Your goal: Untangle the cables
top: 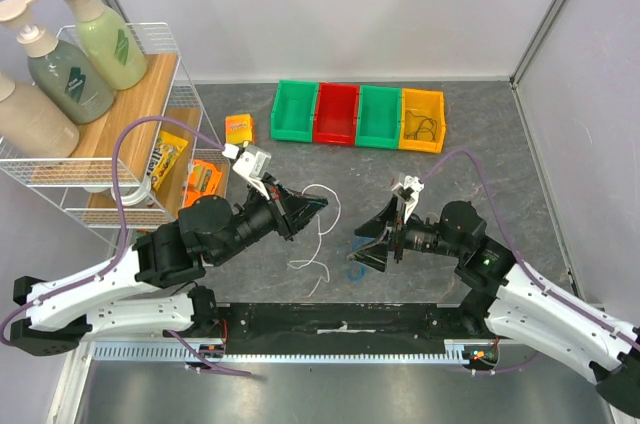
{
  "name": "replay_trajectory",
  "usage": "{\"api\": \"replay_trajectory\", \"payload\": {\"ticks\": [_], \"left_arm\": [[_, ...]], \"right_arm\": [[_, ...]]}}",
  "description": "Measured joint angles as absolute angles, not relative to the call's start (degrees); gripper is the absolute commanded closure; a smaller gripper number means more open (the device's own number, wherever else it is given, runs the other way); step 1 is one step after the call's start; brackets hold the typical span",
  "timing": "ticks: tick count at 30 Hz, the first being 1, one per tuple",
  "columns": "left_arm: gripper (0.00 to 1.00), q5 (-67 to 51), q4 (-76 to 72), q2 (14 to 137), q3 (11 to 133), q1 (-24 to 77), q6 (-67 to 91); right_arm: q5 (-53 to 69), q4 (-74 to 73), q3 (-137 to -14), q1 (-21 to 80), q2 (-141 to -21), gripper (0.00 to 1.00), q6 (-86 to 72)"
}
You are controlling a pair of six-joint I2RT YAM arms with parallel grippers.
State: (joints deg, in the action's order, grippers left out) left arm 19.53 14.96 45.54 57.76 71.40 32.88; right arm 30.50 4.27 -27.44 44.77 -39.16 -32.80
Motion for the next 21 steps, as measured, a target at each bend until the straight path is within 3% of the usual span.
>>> {"api": "replay_trajectory", "payload": {"ticks": [9,17,21], "left_arm": [[0.98,27.11,17.10,44.73,55.40,71.44,42.85],[0.98,30.74,20.14,45.23,55.35,71.44,48.53],[0.99,32.01,21.19,45.21,55.35,71.44,50.35]], "right_arm": [[23.97,22.52,-25.45,55.29,-45.34,0.24,-41.87],[13.76,26.37,-26.65,68.99,-53.23,0.35,-40.91],[8.45,29.82,-27.66,74.32,-56.75,0.35,-39.68]]}}
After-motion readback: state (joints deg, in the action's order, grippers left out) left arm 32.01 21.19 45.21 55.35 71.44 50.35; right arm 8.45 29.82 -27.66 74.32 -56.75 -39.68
